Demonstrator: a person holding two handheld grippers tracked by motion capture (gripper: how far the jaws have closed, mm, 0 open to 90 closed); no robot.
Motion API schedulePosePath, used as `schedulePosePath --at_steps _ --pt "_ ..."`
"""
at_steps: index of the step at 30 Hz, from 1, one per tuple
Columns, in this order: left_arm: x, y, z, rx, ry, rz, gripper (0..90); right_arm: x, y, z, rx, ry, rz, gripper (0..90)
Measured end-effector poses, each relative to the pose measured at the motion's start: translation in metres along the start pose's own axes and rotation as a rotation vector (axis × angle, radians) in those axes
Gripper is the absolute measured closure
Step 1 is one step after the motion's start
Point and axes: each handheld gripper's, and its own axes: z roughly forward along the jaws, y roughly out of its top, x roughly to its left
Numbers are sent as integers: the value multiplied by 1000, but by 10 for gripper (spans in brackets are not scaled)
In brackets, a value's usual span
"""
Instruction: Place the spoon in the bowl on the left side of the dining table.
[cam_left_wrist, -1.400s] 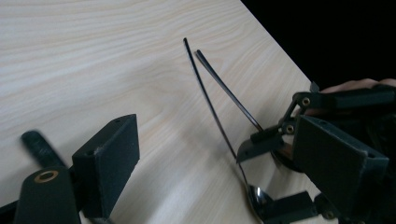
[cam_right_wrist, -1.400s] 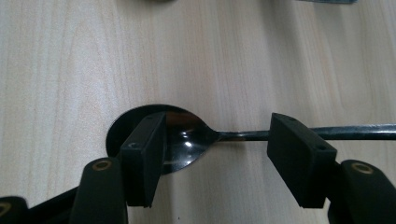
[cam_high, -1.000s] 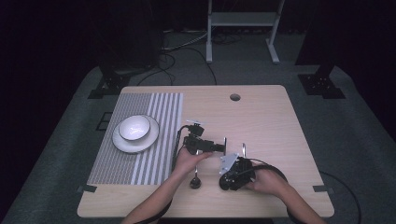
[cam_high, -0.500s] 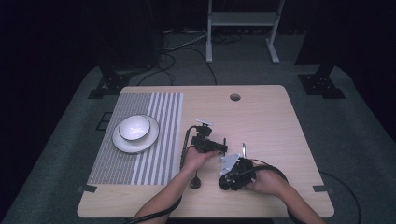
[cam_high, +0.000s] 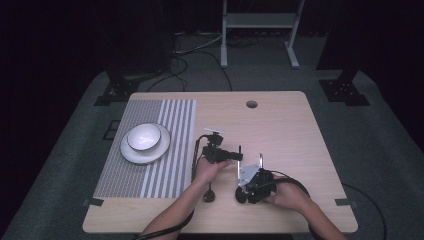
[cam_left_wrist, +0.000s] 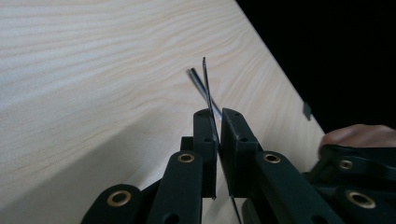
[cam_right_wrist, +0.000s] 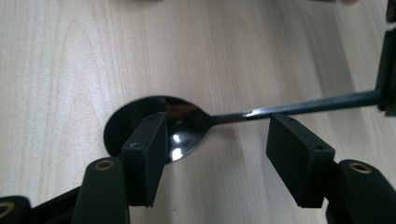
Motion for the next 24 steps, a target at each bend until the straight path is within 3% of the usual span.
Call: schedulePosePath --at_steps 4,10,24 --pt "-5 3 -7 -44 -48 -5 879 -1 -4 -2 -10 -3 18 365" --pt "-19 10 -21 -86 -69 38 894 -5 -18 -10 -44 0 98 350" --pt "-38 20 -44 -111 -47 141 893 -18 -44 -27 -112 2 240 322"
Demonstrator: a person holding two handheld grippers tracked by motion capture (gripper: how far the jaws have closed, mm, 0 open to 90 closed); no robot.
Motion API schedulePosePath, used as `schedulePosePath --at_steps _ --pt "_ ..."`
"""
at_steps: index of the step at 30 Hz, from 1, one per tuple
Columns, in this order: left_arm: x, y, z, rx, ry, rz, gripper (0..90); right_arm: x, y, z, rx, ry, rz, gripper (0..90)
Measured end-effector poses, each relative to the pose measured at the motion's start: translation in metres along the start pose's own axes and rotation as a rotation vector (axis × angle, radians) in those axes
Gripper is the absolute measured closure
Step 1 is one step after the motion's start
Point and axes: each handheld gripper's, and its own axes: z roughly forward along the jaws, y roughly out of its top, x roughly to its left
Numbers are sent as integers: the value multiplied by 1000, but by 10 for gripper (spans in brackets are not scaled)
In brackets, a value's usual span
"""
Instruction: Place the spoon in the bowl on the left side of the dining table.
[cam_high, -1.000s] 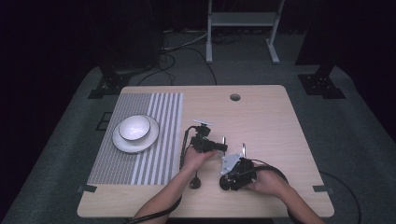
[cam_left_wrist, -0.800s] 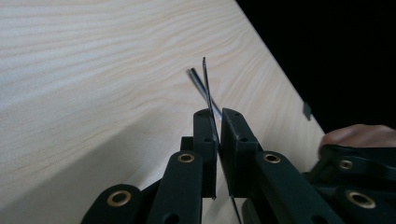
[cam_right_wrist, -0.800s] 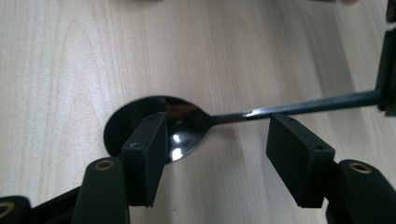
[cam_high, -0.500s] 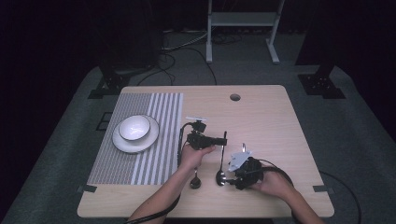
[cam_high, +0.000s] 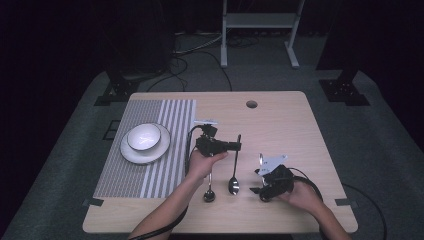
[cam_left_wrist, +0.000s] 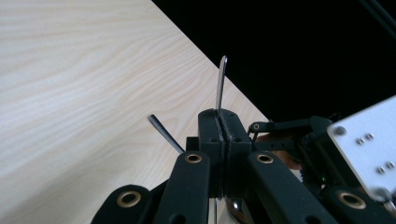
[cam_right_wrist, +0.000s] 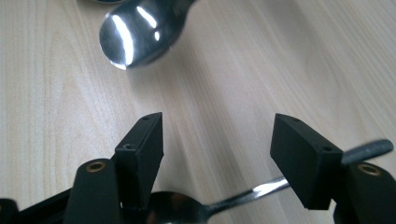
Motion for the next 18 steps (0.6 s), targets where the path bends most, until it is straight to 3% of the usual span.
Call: schedulePosePath --at_steps 18 --pt "-4 17 -44 -37 54 83 894 -8 -23 -13 -38 -4 106 310"
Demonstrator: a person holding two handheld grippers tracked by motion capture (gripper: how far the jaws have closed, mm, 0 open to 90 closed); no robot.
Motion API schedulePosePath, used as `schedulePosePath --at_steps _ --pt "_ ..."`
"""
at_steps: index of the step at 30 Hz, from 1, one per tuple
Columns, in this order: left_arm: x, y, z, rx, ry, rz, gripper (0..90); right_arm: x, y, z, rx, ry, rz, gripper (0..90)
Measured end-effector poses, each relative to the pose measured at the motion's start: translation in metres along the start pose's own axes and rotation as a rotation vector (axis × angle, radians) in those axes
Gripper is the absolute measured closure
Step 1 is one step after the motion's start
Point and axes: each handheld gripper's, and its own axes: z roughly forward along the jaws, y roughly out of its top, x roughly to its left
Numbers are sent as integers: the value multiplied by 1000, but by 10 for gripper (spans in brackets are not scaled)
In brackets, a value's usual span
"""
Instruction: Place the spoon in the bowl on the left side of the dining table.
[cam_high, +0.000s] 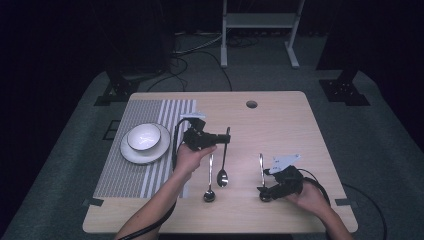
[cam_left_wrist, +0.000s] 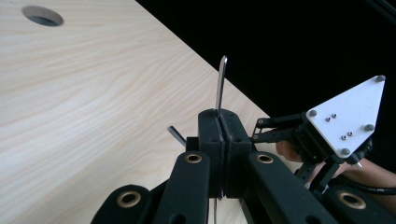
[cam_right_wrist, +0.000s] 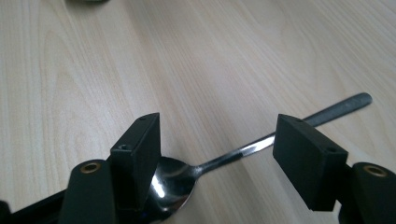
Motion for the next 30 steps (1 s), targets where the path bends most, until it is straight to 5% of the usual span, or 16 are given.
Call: schedulePosePath --at_steps 30 --pt "21 19 -65 -50 128 15 893 -10 -26 -20 -52 -18 96 299"
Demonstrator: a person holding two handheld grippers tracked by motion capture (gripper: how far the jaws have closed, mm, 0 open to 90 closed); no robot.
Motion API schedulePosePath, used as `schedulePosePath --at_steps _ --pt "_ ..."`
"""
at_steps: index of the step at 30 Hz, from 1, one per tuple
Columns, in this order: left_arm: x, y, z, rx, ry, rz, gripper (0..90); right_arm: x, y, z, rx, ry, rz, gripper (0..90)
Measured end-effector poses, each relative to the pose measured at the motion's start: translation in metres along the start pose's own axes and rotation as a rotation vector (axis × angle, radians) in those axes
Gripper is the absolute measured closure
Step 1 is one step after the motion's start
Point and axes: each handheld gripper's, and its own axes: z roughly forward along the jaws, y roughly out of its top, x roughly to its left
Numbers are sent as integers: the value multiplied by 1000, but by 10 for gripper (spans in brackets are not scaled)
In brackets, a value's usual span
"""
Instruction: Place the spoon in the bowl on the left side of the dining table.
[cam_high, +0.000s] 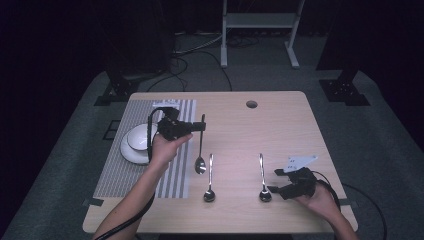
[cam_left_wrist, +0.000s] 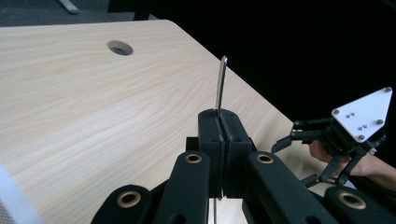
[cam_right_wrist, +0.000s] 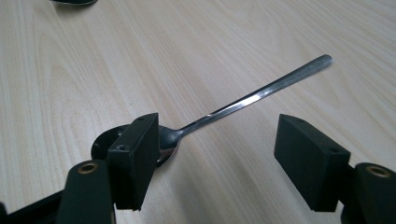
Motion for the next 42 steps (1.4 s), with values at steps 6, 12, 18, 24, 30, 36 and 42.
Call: schedulePosePath --at_steps 6,12,18,24,30,36,42 --pt "5 4 -10 -11 21 3 893 -1 -2 -2 -5 -4 10 299" --pt "12 8 -21 -20 51 3 893 -2 -4 -5 -11 -6 16 298" --pt "20 13 -34 -37 84 -6 893 -2 -4 -6 -15 -8 21 297" --pt "26 16 -44 -49 110 -11 893 -3 -4 -6 -19 -9 25 296" --pt "34 19 -53 -61 137 -22 893 -3 -4 -6 -18 -7 26 295" --pt "43 21 -62 -76 163 -31 893 -4 -5 -7 -20 -9 30 294" --pt "51 23 -72 -90 197 -40 893 -4 -6 -8 -25 -10 34 294"
